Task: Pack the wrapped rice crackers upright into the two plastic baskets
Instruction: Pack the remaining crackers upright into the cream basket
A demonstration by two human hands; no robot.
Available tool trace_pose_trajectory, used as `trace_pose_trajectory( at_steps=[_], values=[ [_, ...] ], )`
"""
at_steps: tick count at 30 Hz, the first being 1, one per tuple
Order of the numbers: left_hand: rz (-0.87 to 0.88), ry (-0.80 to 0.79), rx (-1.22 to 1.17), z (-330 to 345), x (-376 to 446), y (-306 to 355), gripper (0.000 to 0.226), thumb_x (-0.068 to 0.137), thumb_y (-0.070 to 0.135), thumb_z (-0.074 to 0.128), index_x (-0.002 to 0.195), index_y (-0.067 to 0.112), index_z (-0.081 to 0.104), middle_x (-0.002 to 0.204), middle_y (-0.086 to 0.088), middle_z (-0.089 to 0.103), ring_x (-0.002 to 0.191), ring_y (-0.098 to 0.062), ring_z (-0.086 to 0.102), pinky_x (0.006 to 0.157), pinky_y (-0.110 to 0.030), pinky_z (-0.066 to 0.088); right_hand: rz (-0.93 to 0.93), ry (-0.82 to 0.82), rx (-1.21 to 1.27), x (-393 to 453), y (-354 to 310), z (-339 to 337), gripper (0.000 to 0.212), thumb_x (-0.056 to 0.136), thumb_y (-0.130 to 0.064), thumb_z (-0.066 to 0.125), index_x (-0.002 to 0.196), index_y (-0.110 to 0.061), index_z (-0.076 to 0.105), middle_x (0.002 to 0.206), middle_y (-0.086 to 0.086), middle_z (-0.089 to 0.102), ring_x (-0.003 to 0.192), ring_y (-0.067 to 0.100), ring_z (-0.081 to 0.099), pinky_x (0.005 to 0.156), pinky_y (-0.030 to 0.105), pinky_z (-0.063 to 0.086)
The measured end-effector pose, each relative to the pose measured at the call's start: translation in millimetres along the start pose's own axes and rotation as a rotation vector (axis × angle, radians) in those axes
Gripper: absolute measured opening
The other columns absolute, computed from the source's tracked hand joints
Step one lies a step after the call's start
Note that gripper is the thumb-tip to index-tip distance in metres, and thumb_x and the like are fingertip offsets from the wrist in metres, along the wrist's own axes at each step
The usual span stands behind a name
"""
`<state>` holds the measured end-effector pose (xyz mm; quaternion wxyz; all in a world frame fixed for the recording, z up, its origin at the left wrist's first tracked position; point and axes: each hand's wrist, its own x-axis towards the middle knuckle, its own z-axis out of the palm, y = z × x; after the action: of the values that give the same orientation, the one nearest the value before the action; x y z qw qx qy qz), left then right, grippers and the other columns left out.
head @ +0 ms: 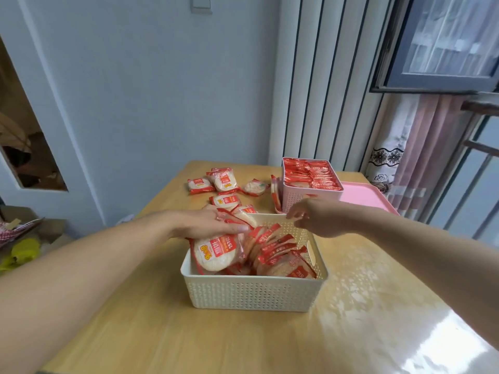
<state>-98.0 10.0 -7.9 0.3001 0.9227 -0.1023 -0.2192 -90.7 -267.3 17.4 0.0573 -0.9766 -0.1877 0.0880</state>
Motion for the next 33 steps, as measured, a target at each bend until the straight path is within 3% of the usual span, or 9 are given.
trace_pose_trajectory(
  at_steps=[6,9,13,16,19,22,26,29,33],
  values=[
    [-0.151,-0.19,-0.161,-26.4,-7.4,0.5,0.083,0.068,0.088,0.055,0.125,0.028,0.067,0.117,0.003,0.072,0.099,-0.02,0.072,0.099,-0.049,0.055,0.08,0.189,0.057,30.5,-5.3,16.0,0.058,0.084,0.013,0.051,0.122,-0.026,0.07,0.122,-0.001,0.065,0.1,0.021,0.067,0.074,0.032,0.061],
    [-0.238,-0.413,-0.286,-42.1,-9.2,-11.5,0.096,0.07,0.087,0.058,0.123,0.008,0.071,0.136,-0.01,0.06,0.115,-0.039,0.067,0.089,-0.045,0.058,0.056,0.178,0.086,50.6,-13.7,11.3,0.055,0.082,0.015,0.045,0.112,-0.024,0.071,0.115,0.001,0.067,0.097,0.022,0.068,0.079,0.04,0.062],
    [-0.195,-0.677,-0.356,-44.7,-10.2,-29.3,0.075,0.088,0.069,0.056,0.12,0.003,0.072,0.133,-0.009,0.065,0.116,-0.033,0.066,0.094,-0.042,0.054,-0.045,0.146,0.088,77.9,-41.6,8.1,0.057,0.079,0.015,0.04,0.091,-0.032,0.071,0.101,-0.01,0.065,0.101,0.019,0.065,0.101,0.046,0.051],
    [-0.162,-0.469,-0.438,-41.6,0.3,-44.2,0.04,0.089,0.044,0.068,0.097,0.005,0.075,0.103,-0.008,0.074,0.096,-0.024,0.071,0.087,-0.036,0.054,-0.057,0.152,0.169,102.4,-56.4,4.6,0.048,0.084,0.008,0.044,0.078,-0.034,0.067,0.09,-0.017,0.066,0.093,0.015,0.067,0.098,0.044,0.051],
    [-0.132,0.132,-0.384,-39.0,31.9,-63.9,0.02,0.09,0.031,0.073,0.089,0.011,0.072,0.096,-0.006,0.072,0.087,-0.019,0.068,0.081,-0.036,0.054,0.026,0.15,0.212,131.3,-67.4,1.0,0.023,0.093,-0.014,0.052,0.087,-0.025,0.071,0.098,0.002,0.075,0.078,0.021,0.074,0.078,0.04,0.061],
    [-0.33,0.532,-0.031,-35.4,67.9,-87.6,0.057,0.081,0.051,0.078,0.125,0.016,0.063,0.131,-0.007,0.064,0.118,-0.025,0.06,0.1,-0.035,0.049,0.124,0.0,-0.037,155.4,-83.8,1.5,0.049,0.09,-0.055,0.065,0.119,-0.016,0.069,0.113,0.003,0.07,0.096,0.026,0.068,0.085,0.038,0.058],
    [-0.502,0.446,0.038,-24.3,100.6,-109.5,0.101,0.058,0.083,0.07,0.123,0.007,0.063,0.127,-0.014,0.063,0.113,-0.033,0.061,0.086,-0.035,0.051,0.179,-0.429,-0.216,179.0,-95.5,5.7,0.091,0.082,-0.073,0.061,0.149,-0.013,0.045,0.15,0.008,0.049,0.135,0.033,0.049,0.111,0.044,0.042],
    [-0.47,0.36,-0.1,-33.5,106.9,-115.9,0.072,0.054,0.071,0.085,0.084,0.01,0.062,0.077,-0.004,0.061,0.068,-0.022,0.055,0.053,-0.03,0.036,0.189,-0.547,-0.367,193.7,-102.5,8.9,0.105,0.075,-0.081,0.06,0.154,-0.016,0.037,0.157,0.007,0.041,0.14,0.036,0.043,0.113,0.047,0.039],
    [-0.316,0.34,-0.296,-64.7,105.6,-114.0,0.047,0.062,0.041,0.095,0.076,0.017,0.057,0.072,-0.004,0.062,0.063,-0.02,0.052,0.056,-0.027,0.038,0.116,-0.532,-0.455,200.7,-103.8,11.4,0.106,0.073,-0.083,0.059,0.153,-0.017,0.039,0.156,0.005,0.042,0.139,0.035,0.044,0.111,0.046,0.038]
  ],
)
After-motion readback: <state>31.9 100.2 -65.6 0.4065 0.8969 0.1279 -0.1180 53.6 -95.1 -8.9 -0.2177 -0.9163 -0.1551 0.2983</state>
